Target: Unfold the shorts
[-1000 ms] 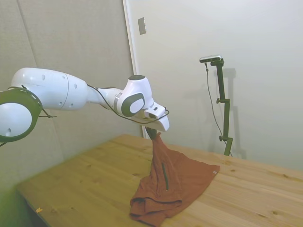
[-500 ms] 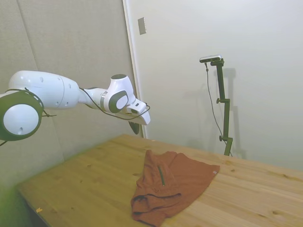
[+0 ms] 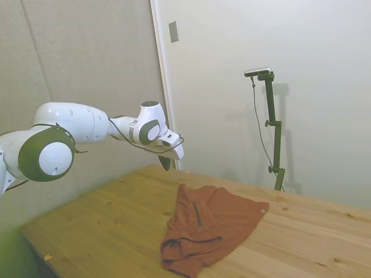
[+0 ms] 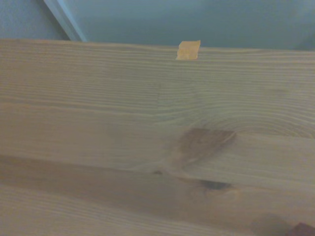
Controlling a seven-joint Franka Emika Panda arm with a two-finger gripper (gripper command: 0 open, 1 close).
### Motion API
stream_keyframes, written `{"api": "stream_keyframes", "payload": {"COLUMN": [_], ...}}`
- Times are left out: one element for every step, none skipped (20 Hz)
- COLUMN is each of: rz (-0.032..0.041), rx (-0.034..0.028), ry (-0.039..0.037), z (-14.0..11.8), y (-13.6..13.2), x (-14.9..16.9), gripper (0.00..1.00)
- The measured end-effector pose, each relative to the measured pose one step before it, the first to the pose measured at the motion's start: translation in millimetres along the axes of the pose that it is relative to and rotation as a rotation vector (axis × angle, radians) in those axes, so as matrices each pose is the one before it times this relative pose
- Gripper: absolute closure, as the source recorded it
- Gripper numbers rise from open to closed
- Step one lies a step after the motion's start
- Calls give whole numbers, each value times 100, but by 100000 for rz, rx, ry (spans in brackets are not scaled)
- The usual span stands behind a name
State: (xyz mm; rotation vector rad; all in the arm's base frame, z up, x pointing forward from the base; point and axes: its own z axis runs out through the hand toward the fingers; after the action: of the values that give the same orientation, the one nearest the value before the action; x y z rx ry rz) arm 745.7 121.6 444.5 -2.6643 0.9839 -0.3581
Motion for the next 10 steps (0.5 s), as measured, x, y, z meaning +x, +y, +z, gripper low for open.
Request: {"api": "stream_keyframes", "payload": {"rz": [-27,74,189,317,417,341,232,194,-4,40], "rx": [-390,-495,-367,-382,-570,-604,-952,-1502,-1323,-1739], "ry": [-397,-383,-213,-105,-43,164,551,362,293,387], "z": [-283,-360,-404,-594,-767,-1035,-1127,-1222,-1318,-1204], "y": [-39,66,120,244,420,579,772,1005,1158,1313], "x": [26,26,93,167,213,206,201,132,52,-21], "gripper": [0,0,0,0,0,0,0,0,0,0]}}
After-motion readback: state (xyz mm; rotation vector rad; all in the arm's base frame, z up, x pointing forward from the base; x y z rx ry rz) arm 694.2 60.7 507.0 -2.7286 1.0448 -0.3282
